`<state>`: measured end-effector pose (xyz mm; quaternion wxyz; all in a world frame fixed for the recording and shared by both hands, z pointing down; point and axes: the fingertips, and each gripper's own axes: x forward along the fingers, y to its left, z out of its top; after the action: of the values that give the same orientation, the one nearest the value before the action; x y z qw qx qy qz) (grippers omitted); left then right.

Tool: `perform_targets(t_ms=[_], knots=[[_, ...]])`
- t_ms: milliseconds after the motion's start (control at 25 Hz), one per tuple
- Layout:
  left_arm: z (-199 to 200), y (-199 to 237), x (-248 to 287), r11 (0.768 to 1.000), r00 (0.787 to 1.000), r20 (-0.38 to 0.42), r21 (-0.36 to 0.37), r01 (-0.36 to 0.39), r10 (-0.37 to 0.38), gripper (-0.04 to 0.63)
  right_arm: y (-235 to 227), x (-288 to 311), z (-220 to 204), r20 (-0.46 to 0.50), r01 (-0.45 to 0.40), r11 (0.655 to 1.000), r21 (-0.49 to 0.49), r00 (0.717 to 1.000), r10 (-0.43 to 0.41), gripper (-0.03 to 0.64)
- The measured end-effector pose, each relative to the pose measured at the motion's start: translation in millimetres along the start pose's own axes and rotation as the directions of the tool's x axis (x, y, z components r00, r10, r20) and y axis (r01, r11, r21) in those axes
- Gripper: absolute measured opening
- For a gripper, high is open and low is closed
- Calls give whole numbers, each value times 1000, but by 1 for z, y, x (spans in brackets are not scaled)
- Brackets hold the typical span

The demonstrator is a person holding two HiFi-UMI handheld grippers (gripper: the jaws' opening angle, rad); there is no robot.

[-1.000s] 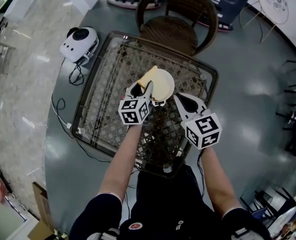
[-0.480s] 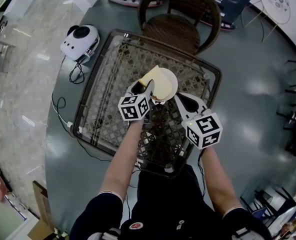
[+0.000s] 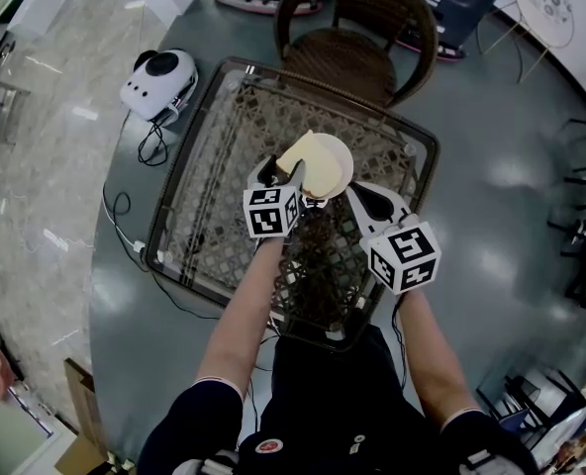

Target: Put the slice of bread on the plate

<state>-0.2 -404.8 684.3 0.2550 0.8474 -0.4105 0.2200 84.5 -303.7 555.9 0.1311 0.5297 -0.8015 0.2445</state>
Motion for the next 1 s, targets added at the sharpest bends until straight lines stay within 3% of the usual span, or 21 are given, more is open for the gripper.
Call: perform_targets(t_ms=[280, 520, 840, 1000], knots=[[11, -3, -12, 998, 1000, 25, 56, -8, 7, 245, 0, -6, 4, 11, 3, 1000, -4, 1000, -3, 6], [24, -22, -37, 989, 999, 36, 145, 35, -40, 241, 1, -13, 13, 29, 6, 1000, -13, 1000, -6, 7], [44, -49, -82, 982, 993, 101, 181, 49, -68, 69, 11, -28, 29, 65, -12, 1000, -28, 998, 14, 6], [53, -64, -106, 982, 987, 133, 178, 70, -94, 15, 20, -35, 39, 84, -30, 999, -38, 996, 33, 6]])
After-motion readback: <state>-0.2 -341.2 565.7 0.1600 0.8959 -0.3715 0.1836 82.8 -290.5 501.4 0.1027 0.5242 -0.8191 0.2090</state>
